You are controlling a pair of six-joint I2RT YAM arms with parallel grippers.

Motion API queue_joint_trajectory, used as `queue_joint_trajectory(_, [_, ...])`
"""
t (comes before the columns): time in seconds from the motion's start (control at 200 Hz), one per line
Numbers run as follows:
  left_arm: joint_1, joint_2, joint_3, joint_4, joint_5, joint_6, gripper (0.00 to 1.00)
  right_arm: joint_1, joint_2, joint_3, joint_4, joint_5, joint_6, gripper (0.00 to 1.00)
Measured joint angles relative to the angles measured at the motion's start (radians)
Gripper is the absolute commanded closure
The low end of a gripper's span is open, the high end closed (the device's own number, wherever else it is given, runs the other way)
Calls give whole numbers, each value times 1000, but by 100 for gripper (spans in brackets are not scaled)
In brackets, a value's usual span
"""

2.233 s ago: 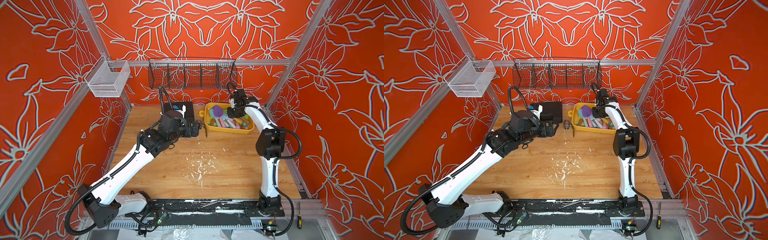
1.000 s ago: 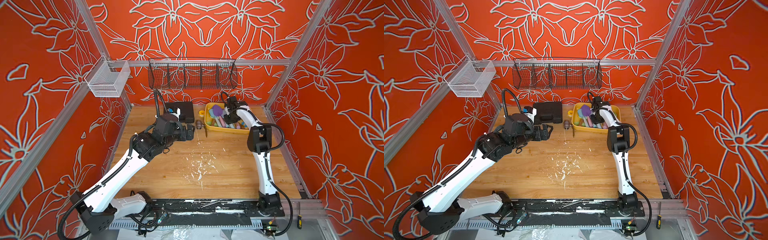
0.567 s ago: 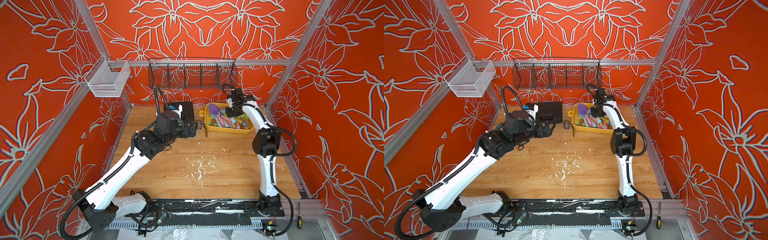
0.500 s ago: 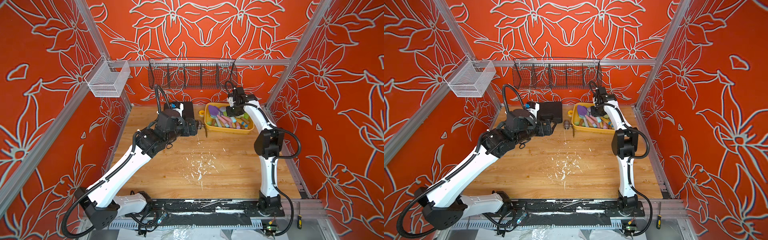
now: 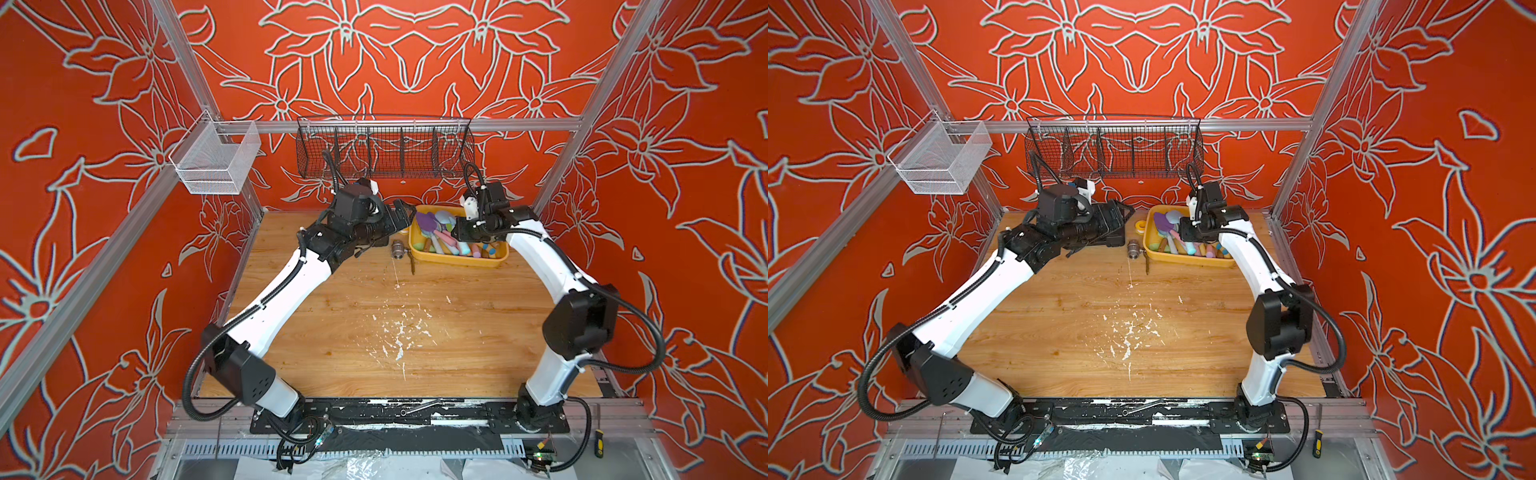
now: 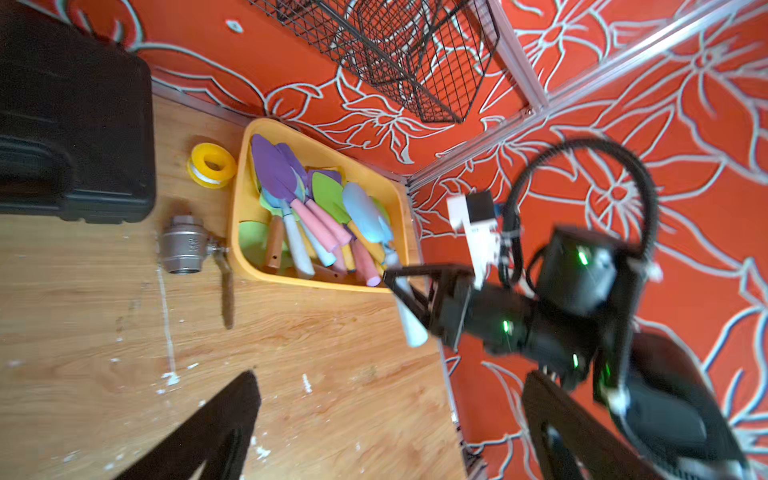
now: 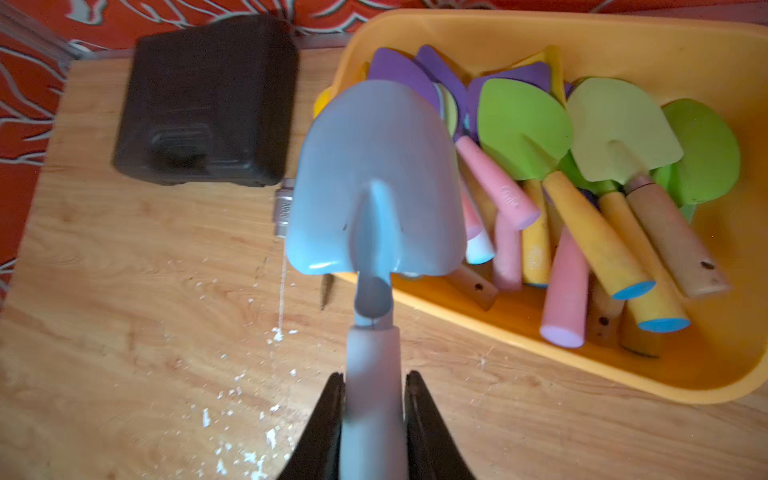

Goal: Take the shovel out of the storage box
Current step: Pick up the shovel from the storage box, then place the shovel at the center of the board.

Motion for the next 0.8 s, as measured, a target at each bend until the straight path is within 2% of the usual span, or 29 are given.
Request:
queue_joint_trajectory(0.19, [6, 142, 106, 77, 134, -140, 14, 94, -181, -105, 154, -11, 92, 100])
queue_joint_trajectory(0.45, [5, 192, 106, 145, 215, -251, 29, 135, -252, -178, 204, -6, 158, 100])
queue_joint_trajectory(0.595, [5, 222, 106, 196, 242, -296, 49, 171, -265, -205, 203, -1, 183, 100])
queue_joint_trajectory(0.681, [5, 239, 106, 212, 251, -299, 53, 185, -267, -206, 204, 0, 188, 100])
queue_joint_trajectory(0.801, [5, 261, 109, 216, 267, -303, 74, 203, -278, -209, 205, 5, 191, 100])
